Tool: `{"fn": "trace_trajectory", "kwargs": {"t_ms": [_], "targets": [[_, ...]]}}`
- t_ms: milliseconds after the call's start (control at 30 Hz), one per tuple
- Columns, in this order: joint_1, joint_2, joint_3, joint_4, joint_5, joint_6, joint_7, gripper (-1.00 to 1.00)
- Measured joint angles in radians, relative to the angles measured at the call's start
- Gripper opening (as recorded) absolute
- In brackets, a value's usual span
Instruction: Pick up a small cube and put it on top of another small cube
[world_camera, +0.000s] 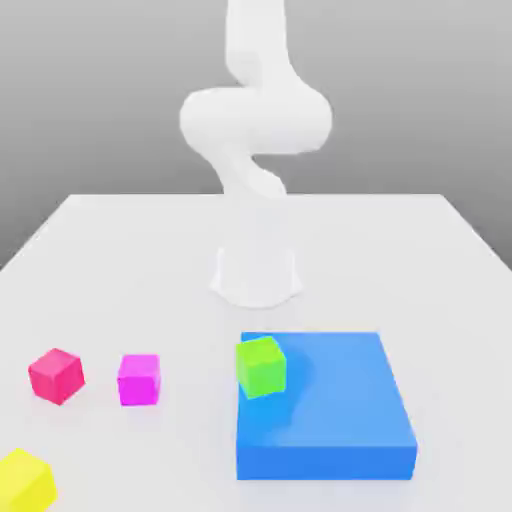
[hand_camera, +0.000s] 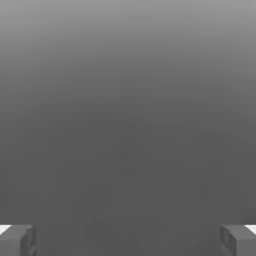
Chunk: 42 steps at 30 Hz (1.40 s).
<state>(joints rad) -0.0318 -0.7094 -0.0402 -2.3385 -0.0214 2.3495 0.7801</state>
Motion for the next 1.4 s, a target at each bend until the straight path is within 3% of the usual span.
{"fn": "trace_trajectory", "kwargs": {"t_ms": [400,667,800,933,967,1200,1400], "targets": [[-0.149,0.433,-0.244,-0.186,-0.037,0.24,-0.145,0.0],[-0.275,0.734,-0.376,-0.309,0.091,0.397,-0.349,0.0],[-0.359,0.889,-0.324,-0.329,0.235,0.485,-0.486,0.0],[-0.477,1.033,-0.179,-0.299,0.373,0.594,-0.594,0.0],[-0.494,1.052,-0.159,-0.295,0.389,0.609,-0.606,-1.0],[-0.493,1.048,-0.161,-0.296,0.382,0.604,-0.601,-1.0],[-0.392,0.851,-0.306,-0.342,0.171,0.461,-0.439,-1.0]]}}
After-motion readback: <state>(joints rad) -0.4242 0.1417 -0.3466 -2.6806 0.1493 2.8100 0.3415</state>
